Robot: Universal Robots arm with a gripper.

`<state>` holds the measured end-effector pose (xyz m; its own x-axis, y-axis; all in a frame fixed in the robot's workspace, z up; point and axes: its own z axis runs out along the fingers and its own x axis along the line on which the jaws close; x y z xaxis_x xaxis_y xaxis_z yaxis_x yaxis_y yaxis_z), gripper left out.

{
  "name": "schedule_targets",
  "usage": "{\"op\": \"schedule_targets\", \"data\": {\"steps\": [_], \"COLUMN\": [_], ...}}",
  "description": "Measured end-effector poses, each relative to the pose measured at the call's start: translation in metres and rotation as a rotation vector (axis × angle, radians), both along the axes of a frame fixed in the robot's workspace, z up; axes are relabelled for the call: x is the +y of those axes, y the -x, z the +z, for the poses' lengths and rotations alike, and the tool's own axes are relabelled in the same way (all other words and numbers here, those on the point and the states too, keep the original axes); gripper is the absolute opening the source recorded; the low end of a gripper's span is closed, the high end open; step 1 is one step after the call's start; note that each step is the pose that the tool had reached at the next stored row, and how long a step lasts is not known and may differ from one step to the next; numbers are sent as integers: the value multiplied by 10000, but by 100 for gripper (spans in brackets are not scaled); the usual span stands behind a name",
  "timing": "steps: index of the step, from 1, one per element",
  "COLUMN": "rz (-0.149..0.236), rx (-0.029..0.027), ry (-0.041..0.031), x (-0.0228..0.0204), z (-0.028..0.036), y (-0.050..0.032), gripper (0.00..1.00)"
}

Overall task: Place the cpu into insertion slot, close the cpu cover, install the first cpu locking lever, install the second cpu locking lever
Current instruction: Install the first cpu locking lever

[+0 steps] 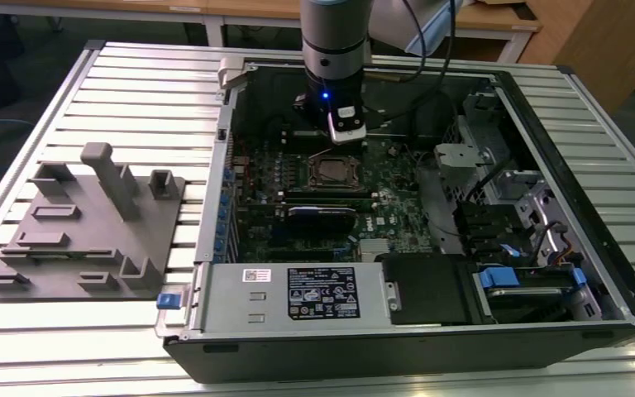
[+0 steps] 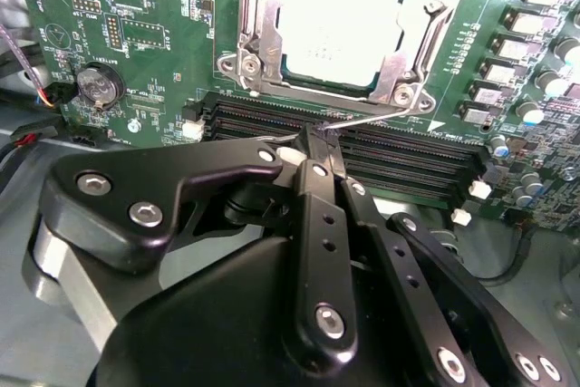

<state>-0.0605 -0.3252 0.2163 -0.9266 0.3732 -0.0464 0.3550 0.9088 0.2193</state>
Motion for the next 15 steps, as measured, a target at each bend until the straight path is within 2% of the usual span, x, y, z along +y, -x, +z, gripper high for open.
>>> {"op": "schedule_targets", "data": {"steps": [11,15], "rz": [-2,-22], "rx": [0,-2], "ry": [2,5], "x": [3,3], "z": [-2,-24], "y": [0,-1], "gripper": [11,11]}}
